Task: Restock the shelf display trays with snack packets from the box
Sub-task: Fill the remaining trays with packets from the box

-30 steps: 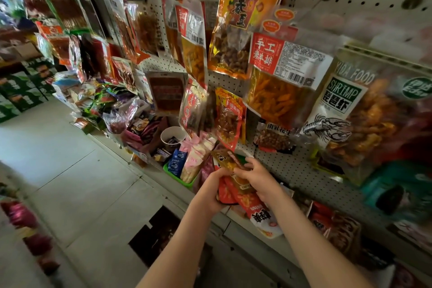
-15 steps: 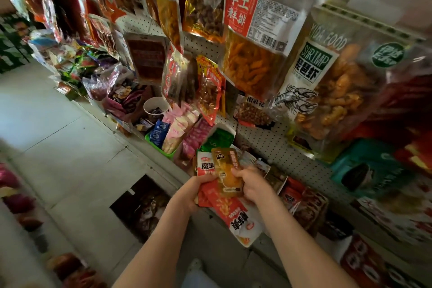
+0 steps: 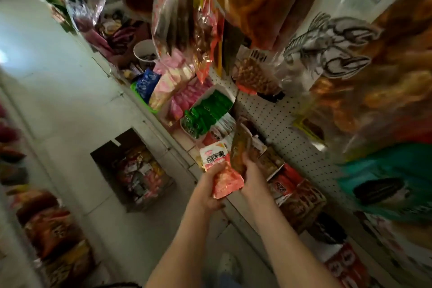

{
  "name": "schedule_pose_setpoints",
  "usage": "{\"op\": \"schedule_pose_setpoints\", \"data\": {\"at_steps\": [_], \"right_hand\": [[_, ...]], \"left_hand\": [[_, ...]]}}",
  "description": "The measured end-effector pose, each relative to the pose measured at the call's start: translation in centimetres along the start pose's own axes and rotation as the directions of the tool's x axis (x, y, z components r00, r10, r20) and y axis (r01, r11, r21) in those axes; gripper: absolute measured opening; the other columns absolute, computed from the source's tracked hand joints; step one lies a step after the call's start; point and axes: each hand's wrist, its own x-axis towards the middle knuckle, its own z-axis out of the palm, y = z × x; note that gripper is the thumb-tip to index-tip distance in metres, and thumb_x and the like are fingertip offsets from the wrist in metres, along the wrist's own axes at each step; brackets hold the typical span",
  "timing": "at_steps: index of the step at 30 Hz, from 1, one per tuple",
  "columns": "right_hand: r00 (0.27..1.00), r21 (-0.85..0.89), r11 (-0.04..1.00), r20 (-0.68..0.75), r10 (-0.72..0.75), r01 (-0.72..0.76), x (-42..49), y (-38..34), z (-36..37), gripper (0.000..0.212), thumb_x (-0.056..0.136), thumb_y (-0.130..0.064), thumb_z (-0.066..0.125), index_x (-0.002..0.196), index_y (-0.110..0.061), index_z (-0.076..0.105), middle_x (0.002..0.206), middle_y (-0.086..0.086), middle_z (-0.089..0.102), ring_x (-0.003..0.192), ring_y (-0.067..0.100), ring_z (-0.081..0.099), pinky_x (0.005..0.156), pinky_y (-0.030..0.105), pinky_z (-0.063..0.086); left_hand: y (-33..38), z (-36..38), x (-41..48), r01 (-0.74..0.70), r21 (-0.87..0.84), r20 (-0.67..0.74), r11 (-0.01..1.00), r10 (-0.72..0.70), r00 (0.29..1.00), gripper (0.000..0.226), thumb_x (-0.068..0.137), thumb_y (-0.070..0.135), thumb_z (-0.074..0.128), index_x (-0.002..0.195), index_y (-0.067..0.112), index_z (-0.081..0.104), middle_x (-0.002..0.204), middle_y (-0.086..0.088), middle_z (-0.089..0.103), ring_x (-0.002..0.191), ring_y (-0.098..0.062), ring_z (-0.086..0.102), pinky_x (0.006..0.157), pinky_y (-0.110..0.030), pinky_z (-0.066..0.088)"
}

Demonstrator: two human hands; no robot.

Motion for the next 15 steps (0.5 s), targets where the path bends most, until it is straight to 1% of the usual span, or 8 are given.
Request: {"op": "schedule_pose_setpoints", "data": {"at_steps": [2,4,5,7,9,11,13,15], "right_hand": [[0.999,0.025,0.999,0.032,-0.027,0.027,1.3,0.1,-0.2,0.028,0.092,-0.019,0.058,0.12,-0.02,0.06,0.113,0.016,0.067,0.099,0.035,0.066,0.077,0.049,0.057],[0.996,0.038,0.997,0.046,-0.076,0.074,2.9,0.9,-0.4,0.027,0.092,-0.015,0.059,0.117,-0.023,0.06,0.114,0.016,0.066,0.101,0.034,0.066,0.083,0.053,0.054],[0.996,0.034,0.996,0.033,-0.083,0.082,3.9,1.4,-0.3,0.025,0.092,-0.014,0.059,0.114,-0.024,0.059,0.115,0.016,0.066,0.101,0.034,0.066,0.085,0.055,0.053],[0.997,0.03,0.997,-0.008,-0.073,0.073,4.9,1.8,-0.3,0.022,0.093,-0.015,0.058,0.113,-0.024,0.056,0.115,0.015,0.064,0.099,0.033,0.065,0.081,0.05,0.054],[0.998,0.046,0.997,-0.011,-0.065,0.066,5.5,2.0,-0.5,0.028,0.094,-0.015,0.057,0.119,-0.024,0.053,0.114,0.013,0.063,0.097,0.03,0.065,0.075,0.044,0.055],[0.997,0.016,0.997,-0.002,-0.076,0.076,6.6,2.5,-0.8,0.026,0.093,-0.013,0.057,0.117,-0.023,0.052,0.111,0.011,0.064,0.093,0.027,0.066,0.076,0.046,0.056],[0.994,-0.07,0.992,0.047,-0.1,0.103,7.6,2.5,-1.3,0.026,0.093,-0.01,0.056,0.116,-0.021,0.053,0.11,0.008,0.066,0.09,0.023,0.068,0.073,0.045,0.057],[0.987,-0.161,0.975,0.076,-0.143,0.154,9.3,2.0,-2.4,0.032,0.09,-0.006,0.059,0.12,-0.017,0.052,0.112,0.008,0.067,0.092,0.021,0.069,0.068,0.036,0.057]], "left_hand": [[1.1,-1.2,1.0,-0.029,0.123,-0.008,0.992,0.03,1.0,0.044,0.078,0.014,0.067,0.12,0.006,0.057,0.099,-0.015,0.072,0.08,-0.026,0.072,0.072,-0.039,0.06],[2.1,-2.0,2.2,-0.037,0.239,-0.039,0.97,0.048,0.998,0.027,0.086,0.013,0.064,0.112,0.008,0.059,0.089,-0.011,0.074,0.075,-0.025,0.071,0.07,-0.039,0.06],[2.3,-2.6,3.2,-0.042,0.265,-0.057,0.963,0.059,0.997,0.024,0.087,0.015,0.065,0.11,0.008,0.06,0.086,-0.01,0.074,0.075,-0.025,0.071,0.07,-0.039,0.059],[2.6,-2.9,4.4,-0.054,0.293,-0.052,0.955,0.072,0.996,0.029,0.085,0.02,0.069,0.11,0.009,0.061,0.089,-0.01,0.075,0.082,-0.027,0.071,0.074,-0.041,0.057],[2.5,-3.6,5.2,-0.072,0.283,-0.019,0.956,0.08,0.997,0.041,0.077,0.025,0.073,0.113,0.01,0.062,0.096,-0.01,0.075,0.088,-0.029,0.071,0.081,-0.045,0.056],[2.0,-4.5,6.7,-0.093,0.297,0.001,0.95,0.097,0.995,0.046,0.075,0.023,0.075,0.117,0.01,0.06,0.102,-0.012,0.074,0.094,-0.031,0.07,0.088,-0.049,0.054],[1.5,-5.2,7.8,-0.103,0.341,-0.008,0.934,0.113,0.994,0.039,0.081,0.016,0.073,0.116,0.011,0.058,0.1,-0.011,0.073,0.092,-0.031,0.07,0.086,-0.048,0.055],[1.0,-5.7,9.0,-0.096,0.407,-0.01,0.908,0.11,0.994,0.028,0.085,0.013,0.069,0.11,0.014,0.057,0.095,-0.008,0.071,0.086,-0.026,0.07,0.076,-0.042,0.057]]}}
